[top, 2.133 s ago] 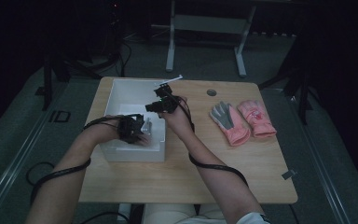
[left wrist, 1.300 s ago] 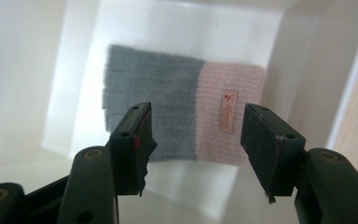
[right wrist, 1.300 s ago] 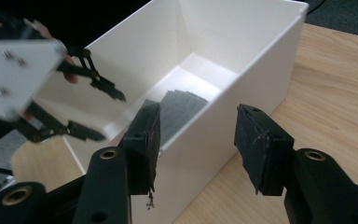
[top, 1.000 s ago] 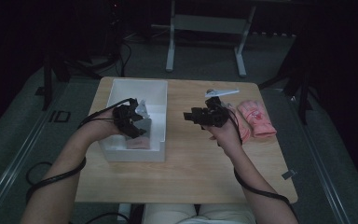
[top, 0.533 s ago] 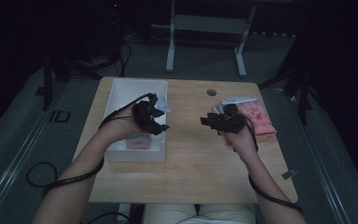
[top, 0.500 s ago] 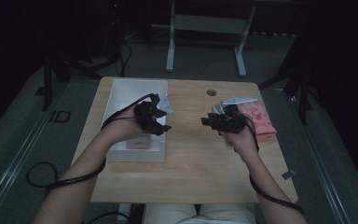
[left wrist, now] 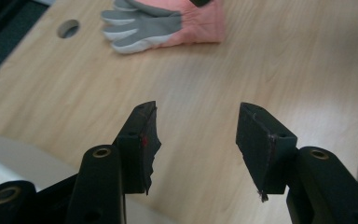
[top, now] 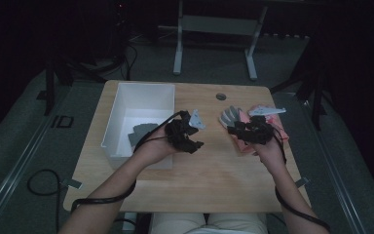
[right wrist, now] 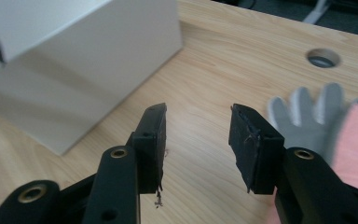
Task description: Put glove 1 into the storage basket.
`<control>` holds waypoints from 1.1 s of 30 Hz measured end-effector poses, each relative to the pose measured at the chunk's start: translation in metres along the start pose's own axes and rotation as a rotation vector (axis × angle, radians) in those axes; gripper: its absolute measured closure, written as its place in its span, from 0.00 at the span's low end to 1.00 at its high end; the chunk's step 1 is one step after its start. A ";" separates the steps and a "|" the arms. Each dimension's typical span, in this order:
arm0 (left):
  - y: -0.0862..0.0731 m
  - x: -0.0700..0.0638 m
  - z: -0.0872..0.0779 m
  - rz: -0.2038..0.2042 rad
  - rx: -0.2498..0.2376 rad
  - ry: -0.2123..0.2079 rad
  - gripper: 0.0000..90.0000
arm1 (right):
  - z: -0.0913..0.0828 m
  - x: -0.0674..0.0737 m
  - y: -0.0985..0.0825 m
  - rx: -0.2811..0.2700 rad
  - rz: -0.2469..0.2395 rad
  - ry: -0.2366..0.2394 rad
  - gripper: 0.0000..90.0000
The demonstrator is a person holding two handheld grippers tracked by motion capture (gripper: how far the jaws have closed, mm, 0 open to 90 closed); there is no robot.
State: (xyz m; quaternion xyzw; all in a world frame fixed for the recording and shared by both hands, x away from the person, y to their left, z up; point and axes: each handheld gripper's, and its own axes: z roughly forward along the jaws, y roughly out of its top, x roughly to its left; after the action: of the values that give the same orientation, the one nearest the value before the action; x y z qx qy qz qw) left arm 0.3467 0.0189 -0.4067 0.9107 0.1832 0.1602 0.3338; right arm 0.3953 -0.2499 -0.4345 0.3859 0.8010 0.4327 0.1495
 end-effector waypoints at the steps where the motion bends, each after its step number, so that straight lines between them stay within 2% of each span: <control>1: -0.001 -0.006 0.005 -0.002 0.001 0.004 0.51 | -0.001 -0.002 -0.002 -0.001 0.000 -0.005 0.62; 4: -0.003 -0.017 0.015 -0.036 -0.012 -0.006 0.45 | -0.006 -0.013 -0.008 -0.002 0.000 -0.030 0.63; 5: -0.005 -0.023 0.021 -0.055 -0.016 0.000 0.45 | -0.007 -0.016 -0.010 -0.004 0.003 -0.037 0.63; 6: -0.006 -0.026 0.023 -0.056 -0.019 0.016 0.45 | -0.009 -0.021 -0.013 -0.004 0.004 -0.053 0.63; 8: -0.011 -0.032 0.027 -0.084 -0.045 0.019 0.44 | -0.011 -0.026 -0.016 -0.010 0.013 -0.079 0.63; 9: -0.015 -0.037 0.031 -0.101 -0.059 0.037 0.44 | -0.012 -0.028 -0.018 -0.011 0.016 -0.095 0.64; 13: -0.025 -0.055 0.042 -0.082 -0.054 0.039 0.37 | -0.013 -0.040 -0.027 -0.004 0.025 -0.135 0.64; 15: -0.033 -0.065 0.047 -0.096 -0.071 0.011 0.38 | -0.011 -0.046 -0.030 0.001 0.031 -0.144 0.65; 17: -0.039 -0.075 0.051 -0.085 -0.078 0.025 0.39 | -0.010 -0.049 -0.033 0.001 0.037 -0.147 0.66; 19: -0.046 -0.082 0.055 -0.097 -0.091 0.017 0.39 | -0.010 -0.052 -0.035 -0.002 0.045 -0.154 0.67; 21: -0.050 -0.085 0.058 -0.100 -0.091 0.009 0.36 | -0.009 -0.054 -0.036 -0.003 0.044 -0.158 0.68; 23: -0.065 -0.090 0.068 -0.123 -0.092 -0.004 0.35 | -0.007 -0.057 -0.036 -0.010 0.024 -0.173 0.69; 27: -0.079 -0.095 0.074 -0.158 -0.113 0.053 0.33 | -0.003 -0.064 -0.034 -0.002 0.019 -0.198 0.69; 29: -0.086 -0.097 0.078 -0.184 -0.118 0.039 0.31 | 0.000 -0.068 -0.033 0.012 0.025 -0.214 0.69; 33: -0.094 -0.101 0.086 -0.161 -0.091 -0.006 0.16 | 0.008 -0.076 -0.029 0.024 0.028 -0.215 0.69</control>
State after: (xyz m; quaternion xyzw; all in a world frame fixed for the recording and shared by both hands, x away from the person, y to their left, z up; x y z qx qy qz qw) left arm 0.2719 -0.0063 -0.5491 0.8773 0.2474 0.1385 0.3872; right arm 0.4356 -0.3114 -0.4701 0.4431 0.7800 0.3810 0.2239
